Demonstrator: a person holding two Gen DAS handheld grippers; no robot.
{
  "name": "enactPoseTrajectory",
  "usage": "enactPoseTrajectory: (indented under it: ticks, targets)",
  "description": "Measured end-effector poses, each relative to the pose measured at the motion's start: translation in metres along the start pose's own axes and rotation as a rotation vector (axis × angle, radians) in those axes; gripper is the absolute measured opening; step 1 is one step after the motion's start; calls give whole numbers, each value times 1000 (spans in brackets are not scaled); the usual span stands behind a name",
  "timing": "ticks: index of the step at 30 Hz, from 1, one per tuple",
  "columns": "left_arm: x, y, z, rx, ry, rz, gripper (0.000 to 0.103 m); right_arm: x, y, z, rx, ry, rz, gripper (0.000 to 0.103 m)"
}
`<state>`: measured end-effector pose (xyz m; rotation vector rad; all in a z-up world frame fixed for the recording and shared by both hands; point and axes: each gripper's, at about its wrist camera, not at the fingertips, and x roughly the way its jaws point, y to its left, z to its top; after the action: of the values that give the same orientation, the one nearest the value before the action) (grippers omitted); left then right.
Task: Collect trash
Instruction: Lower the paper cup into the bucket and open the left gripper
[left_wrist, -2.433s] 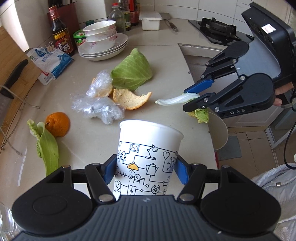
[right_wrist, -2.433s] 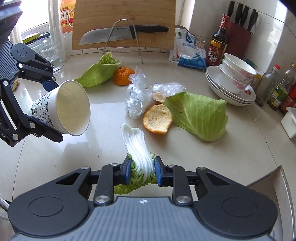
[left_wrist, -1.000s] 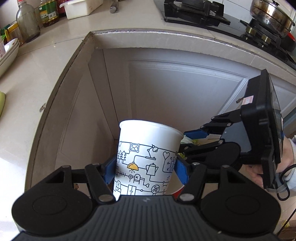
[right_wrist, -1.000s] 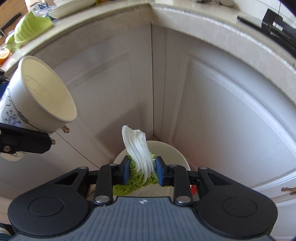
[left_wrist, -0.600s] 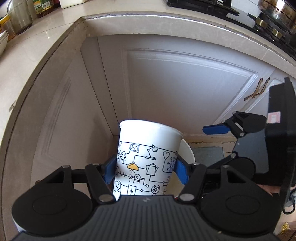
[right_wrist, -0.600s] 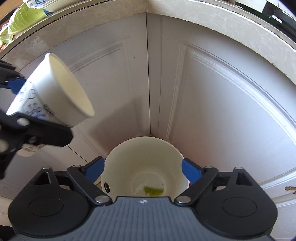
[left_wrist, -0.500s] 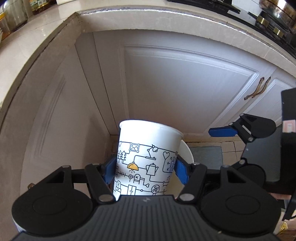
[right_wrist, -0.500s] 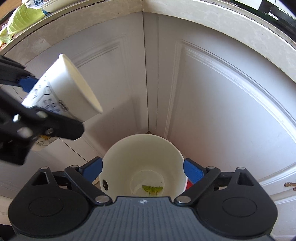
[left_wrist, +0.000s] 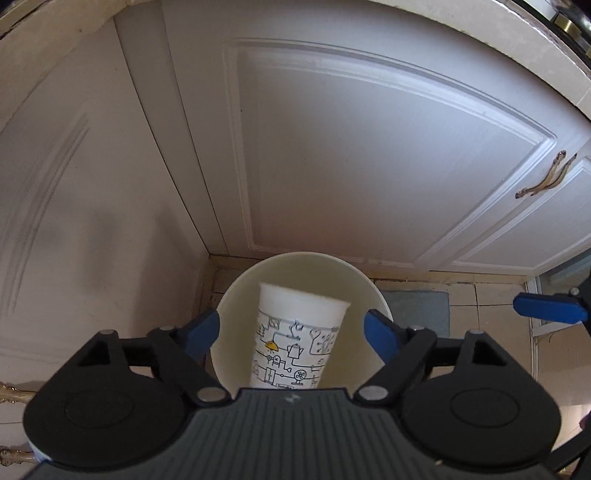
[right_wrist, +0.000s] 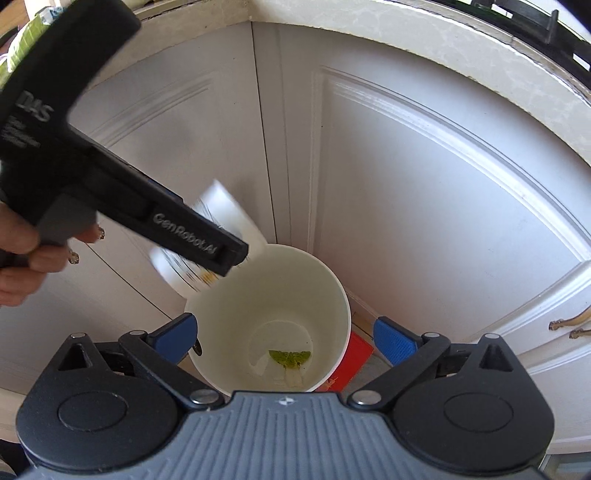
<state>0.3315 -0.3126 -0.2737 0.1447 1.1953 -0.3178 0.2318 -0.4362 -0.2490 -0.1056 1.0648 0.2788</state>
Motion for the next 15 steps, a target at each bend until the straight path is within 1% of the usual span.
enactPoseTrajectory:
  ticks: [5, 10, 15]
  targets:
    - [-4, 1, 2, 14, -12, 14, 87, 2, -3, 0, 18, -3, -1, 103]
    - [-16, 2, 3, 14, -33, 15, 89, -3, -5, -2, 26, -7, 3, 103]
    - [-35, -1, 5, 33, -65, 16, 89, -7, -7, 4, 15, -16, 5, 103]
